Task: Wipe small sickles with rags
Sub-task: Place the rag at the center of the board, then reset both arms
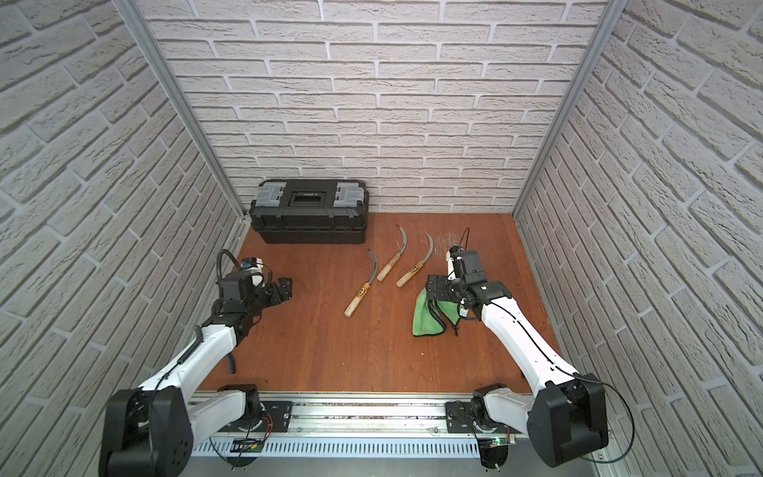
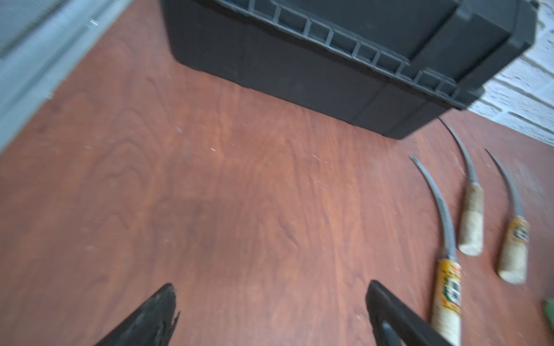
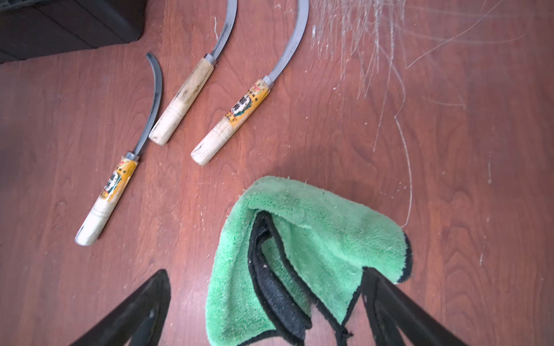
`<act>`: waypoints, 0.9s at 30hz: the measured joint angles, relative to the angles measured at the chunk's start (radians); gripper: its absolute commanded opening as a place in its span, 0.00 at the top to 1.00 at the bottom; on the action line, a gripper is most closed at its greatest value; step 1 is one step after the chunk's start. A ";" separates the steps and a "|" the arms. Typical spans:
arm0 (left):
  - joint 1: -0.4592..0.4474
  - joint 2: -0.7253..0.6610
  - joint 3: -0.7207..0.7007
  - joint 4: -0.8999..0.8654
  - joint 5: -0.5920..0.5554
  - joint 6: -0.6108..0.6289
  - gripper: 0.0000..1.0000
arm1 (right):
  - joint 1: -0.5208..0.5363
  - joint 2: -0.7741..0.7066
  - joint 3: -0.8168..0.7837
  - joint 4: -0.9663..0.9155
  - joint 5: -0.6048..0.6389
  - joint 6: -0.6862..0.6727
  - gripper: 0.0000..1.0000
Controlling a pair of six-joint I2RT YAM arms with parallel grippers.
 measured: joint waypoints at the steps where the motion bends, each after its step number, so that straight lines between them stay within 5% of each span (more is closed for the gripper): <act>1: 0.019 -0.002 -0.005 0.008 -0.005 0.005 0.02 | 0.000 -0.002 -0.006 0.013 0.010 -0.005 0.00; 15: 0.125 0.206 -0.082 0.356 -0.108 0.107 0.02 | 0.000 -0.172 -0.285 0.407 0.119 -0.179 0.00; 27: 0.130 0.373 -0.119 0.655 -0.097 0.185 0.02 | -0.005 -0.007 -0.329 0.621 0.230 -0.246 0.01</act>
